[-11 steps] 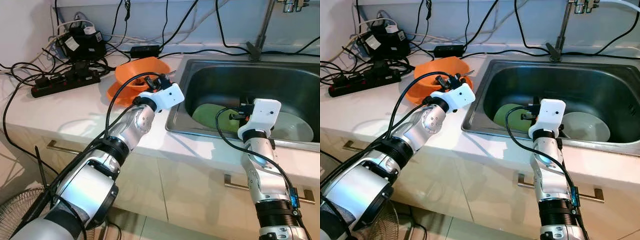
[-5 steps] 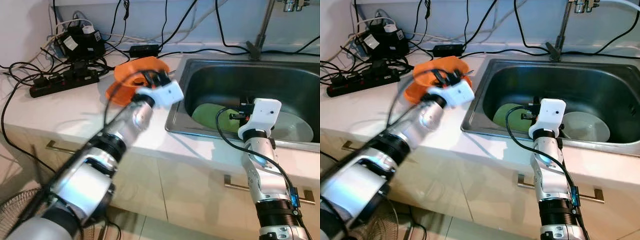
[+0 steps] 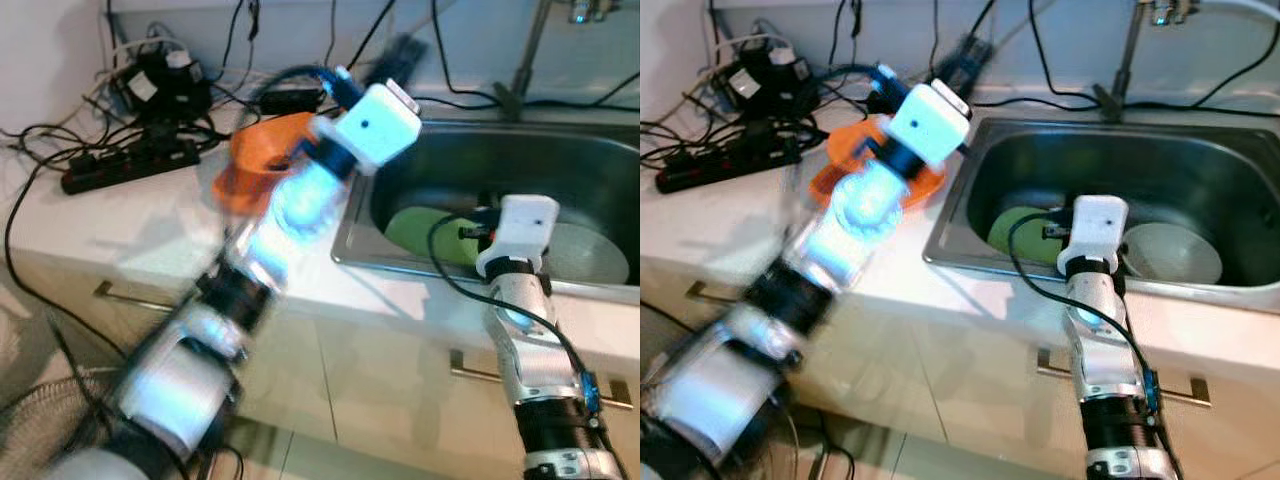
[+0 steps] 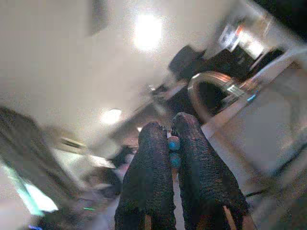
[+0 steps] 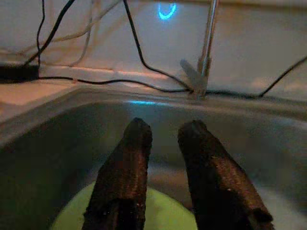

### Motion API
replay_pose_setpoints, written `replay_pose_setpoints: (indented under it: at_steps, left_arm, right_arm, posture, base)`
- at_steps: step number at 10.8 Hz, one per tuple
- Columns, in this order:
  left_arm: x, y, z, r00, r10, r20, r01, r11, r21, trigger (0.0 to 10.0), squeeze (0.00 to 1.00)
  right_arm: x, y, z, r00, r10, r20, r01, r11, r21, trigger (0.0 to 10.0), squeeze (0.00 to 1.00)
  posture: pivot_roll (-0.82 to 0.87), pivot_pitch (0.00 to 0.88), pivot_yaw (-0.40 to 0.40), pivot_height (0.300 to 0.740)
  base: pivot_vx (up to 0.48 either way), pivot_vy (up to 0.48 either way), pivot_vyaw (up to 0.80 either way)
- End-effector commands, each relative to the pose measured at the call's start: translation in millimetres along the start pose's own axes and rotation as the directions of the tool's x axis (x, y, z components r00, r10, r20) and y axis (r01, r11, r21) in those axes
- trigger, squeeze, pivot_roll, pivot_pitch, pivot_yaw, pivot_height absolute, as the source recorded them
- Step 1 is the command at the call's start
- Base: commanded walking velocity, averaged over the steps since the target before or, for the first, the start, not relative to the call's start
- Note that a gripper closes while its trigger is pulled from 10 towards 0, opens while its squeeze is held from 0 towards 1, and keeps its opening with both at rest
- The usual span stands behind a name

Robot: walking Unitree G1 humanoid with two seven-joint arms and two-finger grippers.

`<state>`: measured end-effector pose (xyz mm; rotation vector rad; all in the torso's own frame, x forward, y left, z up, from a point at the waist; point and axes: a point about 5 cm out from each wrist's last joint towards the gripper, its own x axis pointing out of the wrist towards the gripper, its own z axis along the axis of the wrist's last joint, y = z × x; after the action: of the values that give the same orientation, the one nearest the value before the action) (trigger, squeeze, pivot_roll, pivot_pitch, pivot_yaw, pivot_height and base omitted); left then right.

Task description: Kitchen organization

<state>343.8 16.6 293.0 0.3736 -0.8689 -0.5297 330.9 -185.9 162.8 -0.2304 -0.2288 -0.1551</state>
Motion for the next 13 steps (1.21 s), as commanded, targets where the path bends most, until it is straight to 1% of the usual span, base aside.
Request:
replay_pose_setpoints:
  at_steps: [1,2,3,4,5,6,7,8,9,10,11,13]
  left_arm:
    - [-1.3,2.8,-2.9,0.999,-0.006,-0.035,0.001,0.987,-0.163,10.0,0.0]
    - [-4.3,-1.4,-1.6,0.999,-0.018,-0.033,0.007,0.956,-0.294,10.0,0.0]
    - [-10.4,-2.4,-0.4,0.999,-0.026,-0.038,0.01,0.923,-0.385,10.0,0.0]
    - [-15.5,-4.1,-3.4,0.998,-0.031,-0.059,0.002,0.9,-0.435,10.0,0.0]
    - [-20.9,-8.5,-5.6,0.996,-0.043,-0.079,-0.005,0.847,-0.531,10.0,0.0]
    - [-26.2,-11.6,-7.1,0.993,-0.061,-0.098,-0.009,0.807,-0.591,10.0,0.0]
    - [-31.0,-13.8,-8.7,0.991,-0.075,-0.111,-0.011,0.781,-0.624,10.0,0.0]
    - [-39.5,-17.3,-10.2,0.986,-0.113,-0.122,-0.001,0.727,-0.687,10.0,0.0]
    - [-44.1,-20.0,-10.1,0.982,-0.153,-0.111,0.026,0.692,-0.721,10.0,0.0]
    - [-46.2,-21.4,-8.9,0.98,-0.172,-0.098,0.045,0.676,-0.735,10.0,0.0]
    - [-47.8,-23.6,-8.8,0.974,-0.198,-0.106,0.059,0.679,-0.732,10.0,0.0]
    - [-50.1,-28.4,-7.2,0.967,-0.23,-0.109,0.073,0.661,-0.747,10.0,0.0]
  right_arm:
    - [0.7,7.5,5.0,0.997,0.045,0.058,-0.035,0.987,-0.159,10.0,1.0]
    - [1.5,11.2,7.5,0.994,0.067,0.081,-0.044,0.965,-0.259,10.0,1.0]
    - [1.7,15.5,11.0,0.987,0.106,0.122,-0.051,0.922,-0.385,10.0,1.0]
    - [1.2,17.5,12.9,0.982,0.123,0.144,-0.049,0.899,-0.435,10.0,1.0]
    - [1.8,18.5,12.7,0.98,0.132,0.151,-0.045,0.877,-0.479,10.0,1.0]
    - [3.5,17.3,11.1,0.982,0.122,0.143,-0.035,0.865,-0.501,10.0,0.56]
    - [4.3,17.3,10.2,0.983,0.122,0.139,-0.034,0.858,-0.512,10.0,0.0]
    - [4.0,20.0,9.2,0.982,0.127,0.141,-0.034,0.851,-0.524,10.0,0.0]
    - [3.5,24.8,9.1,0.98,0.139,0.144,-0.045,0.852,-0.521,10.0,0.0]
    - [3.0,28.3,9.4,0.978,0.146,0.146,-0.051,0.854,-0.518,10.0,0.0]
    - [3.0,30.1,10.5,0.977,0.151,0.15,-0.053,0.854,-0.517,10.0,0.0]
    - [3.5,29.7,12.6,0.974,0.156,0.161,-0.051,0.854,-0.518,10.0,0.0]
  posture:
    - [0.02,0.018,0.127,0.74]
    - [0.02,0.015,0.127,0.74]
    - [0.02,0.01,0.123,0.74]
    - [0.02,0.005,0.121,0.74]
    - [0.02,0.0,0.12,0.74]
    - [0.02,0.0,0.118,0.74]
    - [0.02,0.0,0.119,0.74]
    - [0.02,0.0,0.124,0.74]
    - [0.02,0.0,0.125,0.74]
    - [0.01,0.0,0.13,0.74]
    - [0.01,0.0,0.132,0.74]
    - [0.01,0.0,0.134,0.74]
  base:
    - [0.0,0.0,0.0]
    - [0.0,0.0,0.0]
    - [0.0,0.0,0.0]
    - [0.0,0.0,0.0]
    - [0.0,0.0,0.0]
    - [0.0,0.0,0.0]
    - [0.0,0.0,0.0]
    - [0.0,0.0,0.0]
    - [0.0,0.0,0.0]
    - [0.0,0.0,0.0]
    - [0.0,0.0,0.0]
    - [0.0,0.0,0.0]
